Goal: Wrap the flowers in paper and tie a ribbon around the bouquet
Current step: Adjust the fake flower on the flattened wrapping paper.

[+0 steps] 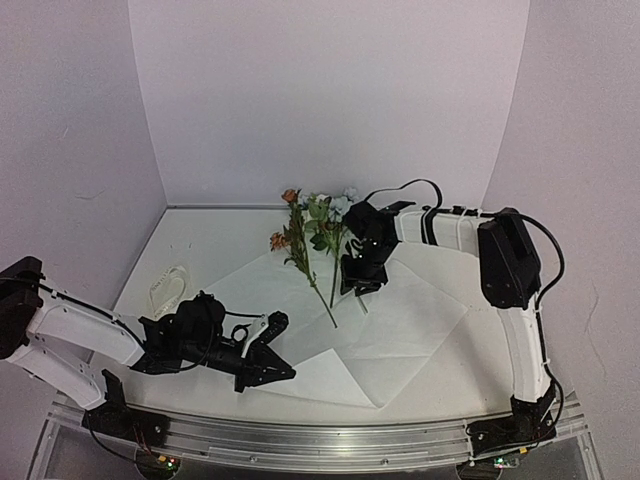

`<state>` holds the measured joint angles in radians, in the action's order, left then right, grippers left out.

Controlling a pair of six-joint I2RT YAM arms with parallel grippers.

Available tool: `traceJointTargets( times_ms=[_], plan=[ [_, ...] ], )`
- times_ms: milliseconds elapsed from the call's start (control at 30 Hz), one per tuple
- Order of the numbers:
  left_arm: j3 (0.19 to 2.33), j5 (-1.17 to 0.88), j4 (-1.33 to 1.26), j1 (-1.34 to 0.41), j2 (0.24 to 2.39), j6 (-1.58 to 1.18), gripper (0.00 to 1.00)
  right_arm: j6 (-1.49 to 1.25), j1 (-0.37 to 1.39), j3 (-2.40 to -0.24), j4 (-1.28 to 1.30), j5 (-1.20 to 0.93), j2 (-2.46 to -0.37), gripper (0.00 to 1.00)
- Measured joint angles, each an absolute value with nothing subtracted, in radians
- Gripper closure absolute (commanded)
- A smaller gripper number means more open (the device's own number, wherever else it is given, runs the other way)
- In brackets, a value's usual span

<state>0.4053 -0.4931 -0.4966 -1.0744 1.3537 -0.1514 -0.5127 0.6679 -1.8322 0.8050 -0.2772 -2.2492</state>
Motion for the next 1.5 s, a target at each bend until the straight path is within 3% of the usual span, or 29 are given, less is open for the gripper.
traceJointTargets(
  times_ms=[233,400,700,900,1500],
  plan=[
    [0.405,-0.451,-0.485,-1.097,1.353,-0.096,0.93,-0.457,0.670,-1.813,0.801,-0.253,-2.207,0.50],
    [0.406,-0.407,-0.455,-1.135,1.360,-0.054,0.93,-0.425,0.670,-1.811,0.806,-0.230,-2.208,0.55],
    [0.408,-0.359,-0.424,-1.190,1.388,-0.030,0.93,-0.419,0.670,-1.848,0.813,-0.241,-2.279,0.71],
    [0.411,-0.343,-0.408,-1.193,1.389,-0.030,0.93,-0.430,0.670,-1.854,0.817,-0.254,-2.305,1.00],
    [0.411,-0.334,-0.439,-1.195,1.389,-0.043,0.93,-0.596,0.757,-1.818,0.817,-0.218,-2.161,1.00]
  ],
)
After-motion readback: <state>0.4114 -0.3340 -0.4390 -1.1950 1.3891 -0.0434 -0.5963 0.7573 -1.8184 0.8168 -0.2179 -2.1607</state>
